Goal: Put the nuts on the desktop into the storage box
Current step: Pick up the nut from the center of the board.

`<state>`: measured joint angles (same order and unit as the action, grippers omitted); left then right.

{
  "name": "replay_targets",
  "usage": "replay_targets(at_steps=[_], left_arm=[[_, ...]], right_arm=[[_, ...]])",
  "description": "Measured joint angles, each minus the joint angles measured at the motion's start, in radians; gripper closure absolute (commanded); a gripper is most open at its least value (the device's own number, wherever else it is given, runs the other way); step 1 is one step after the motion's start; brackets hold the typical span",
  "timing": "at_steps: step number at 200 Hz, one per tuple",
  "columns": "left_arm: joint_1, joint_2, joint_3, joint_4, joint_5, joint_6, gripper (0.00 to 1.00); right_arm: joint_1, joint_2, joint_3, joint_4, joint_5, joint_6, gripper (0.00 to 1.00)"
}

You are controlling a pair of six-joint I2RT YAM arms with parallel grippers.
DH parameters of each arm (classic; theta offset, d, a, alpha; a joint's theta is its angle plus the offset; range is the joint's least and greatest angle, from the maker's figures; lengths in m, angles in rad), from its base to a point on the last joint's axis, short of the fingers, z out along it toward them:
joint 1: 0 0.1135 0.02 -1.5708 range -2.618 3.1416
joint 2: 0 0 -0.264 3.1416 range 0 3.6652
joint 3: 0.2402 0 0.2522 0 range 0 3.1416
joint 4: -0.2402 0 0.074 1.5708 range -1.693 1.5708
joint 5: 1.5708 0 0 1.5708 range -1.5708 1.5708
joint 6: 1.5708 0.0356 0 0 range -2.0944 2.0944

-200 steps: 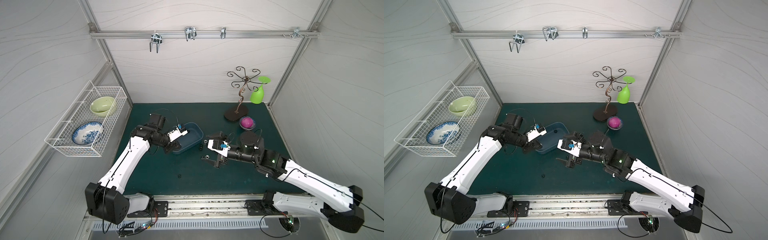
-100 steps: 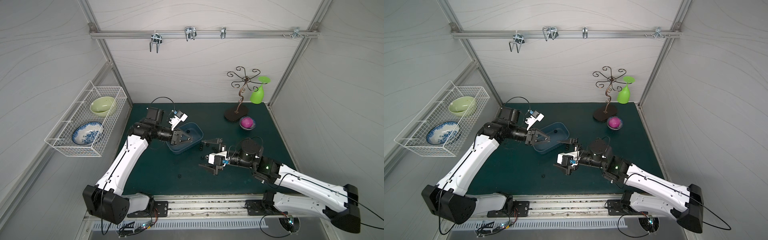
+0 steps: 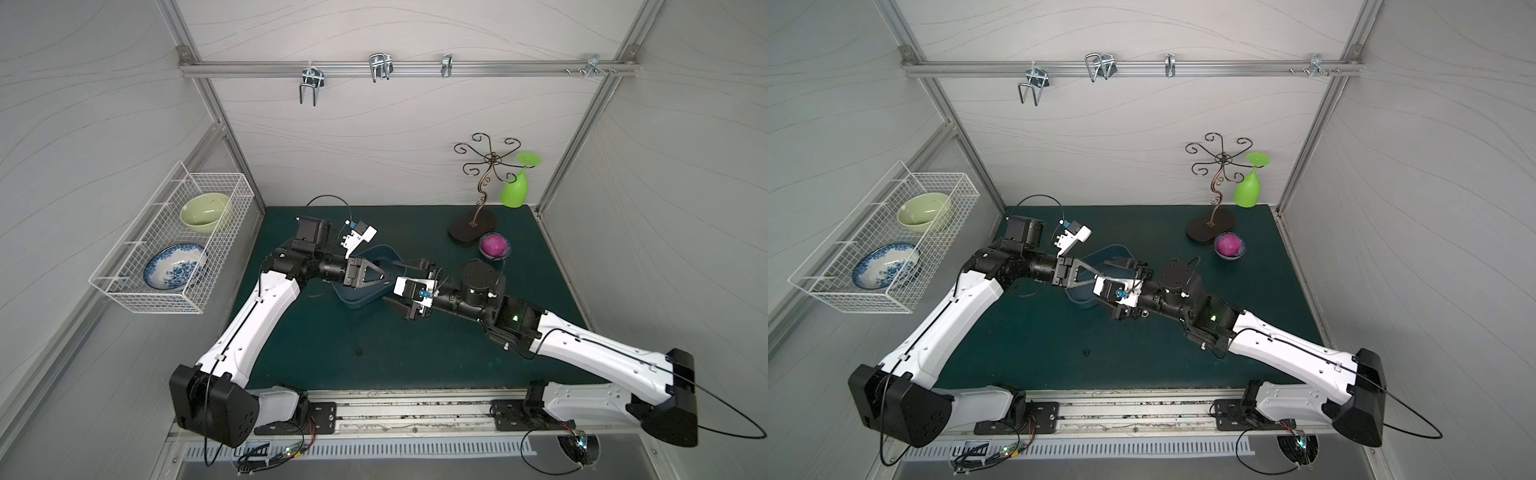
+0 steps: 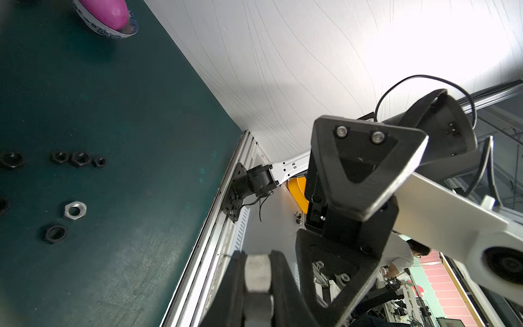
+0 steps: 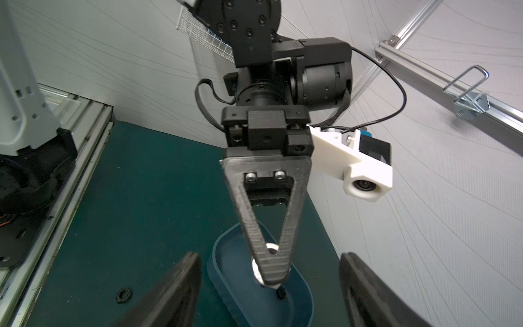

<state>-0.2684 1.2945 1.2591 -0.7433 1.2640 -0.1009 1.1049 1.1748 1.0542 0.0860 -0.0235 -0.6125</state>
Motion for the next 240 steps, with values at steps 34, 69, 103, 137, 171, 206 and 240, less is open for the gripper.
replay_targets(at_steps=[34, 69, 103, 137, 171, 206, 240], left_arm=[[0.0, 0.0, 0.0, -0.013, -0.006, 0.014, 0.92], [-0.003, 0.0, 0.0, -0.036, -0.034, 0.034, 0.92], [-0.019, 0.0, 0.0, -0.063, -0.045, 0.06, 0.92], [-0.044, 0.0, 0.003, -0.098, -0.064, 0.099, 0.92], [-0.058, 0.002, 0.013, -0.129, -0.083, 0.135, 0.92], [-0.061, 0.003, 0.02, -0.137, -0.087, 0.152, 0.92], [-0.061, 0.006, 0.02, -0.144, -0.098, 0.15, 0.9]], right_arm=[[-0.002, 0.049, 0.053, -0.119, 0.04, -0.023, 0.28], [-0.013, 0.055, 0.087, -0.202, 0.043, -0.047, 0.33], [-0.019, 0.068, 0.111, -0.241, 0.042, -0.062, 0.4], [-0.02, 0.095, 0.14, -0.272, 0.038, -0.068, 0.47], [-0.02, 0.103, 0.145, -0.3, 0.024, -0.072, 0.58], [-0.02, 0.104, 0.145, -0.317, 0.003, -0.078, 0.69], [-0.02, 0.105, 0.145, -0.327, -0.002, -0.095, 0.82]])
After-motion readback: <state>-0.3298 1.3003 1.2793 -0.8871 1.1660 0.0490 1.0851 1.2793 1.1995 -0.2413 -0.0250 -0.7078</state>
